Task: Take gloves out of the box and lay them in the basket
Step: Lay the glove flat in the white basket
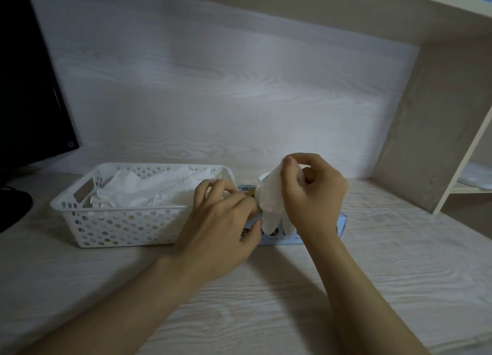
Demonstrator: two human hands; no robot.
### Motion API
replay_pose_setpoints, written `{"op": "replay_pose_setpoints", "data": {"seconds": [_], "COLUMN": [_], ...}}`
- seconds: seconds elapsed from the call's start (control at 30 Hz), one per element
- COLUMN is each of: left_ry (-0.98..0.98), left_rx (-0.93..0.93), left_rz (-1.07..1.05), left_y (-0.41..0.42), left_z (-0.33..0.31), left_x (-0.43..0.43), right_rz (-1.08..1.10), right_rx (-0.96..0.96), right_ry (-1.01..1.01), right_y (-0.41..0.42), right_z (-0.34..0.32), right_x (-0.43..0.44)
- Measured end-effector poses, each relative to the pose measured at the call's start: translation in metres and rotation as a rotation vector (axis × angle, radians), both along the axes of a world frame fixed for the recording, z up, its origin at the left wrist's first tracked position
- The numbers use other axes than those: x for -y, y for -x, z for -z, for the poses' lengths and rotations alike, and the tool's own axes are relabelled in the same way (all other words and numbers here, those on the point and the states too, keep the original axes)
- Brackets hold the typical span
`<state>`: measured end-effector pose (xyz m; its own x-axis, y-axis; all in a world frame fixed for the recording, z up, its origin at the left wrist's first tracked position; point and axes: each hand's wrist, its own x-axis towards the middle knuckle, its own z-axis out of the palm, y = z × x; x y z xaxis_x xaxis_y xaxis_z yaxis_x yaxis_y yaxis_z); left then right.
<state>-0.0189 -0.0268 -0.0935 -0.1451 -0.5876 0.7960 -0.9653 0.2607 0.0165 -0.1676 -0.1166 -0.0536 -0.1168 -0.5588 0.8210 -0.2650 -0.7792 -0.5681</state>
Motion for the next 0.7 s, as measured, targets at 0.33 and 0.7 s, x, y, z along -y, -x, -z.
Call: {"op": "replay_pose_setpoints", "data": {"seconds": [0.33, 0.7], "left_ry": [0.084, 0.181], "left_rx": [-0.109, -0.278], "left_rz": [0.067, 0.008], "left_y": [-0.005, -0.023], "left_z": [-0.017, -0.017], "left_x": [-0.010, -0.005], "right_rz": [-0.883, -0.828], "right_rx": [0.299, 0.065], "right_ry": [-0.692, -0.665], "right_y": [0.002, 0.004], "right_z": [-0.019, -0.015], "right_x": [-0.014, -0.014]}}
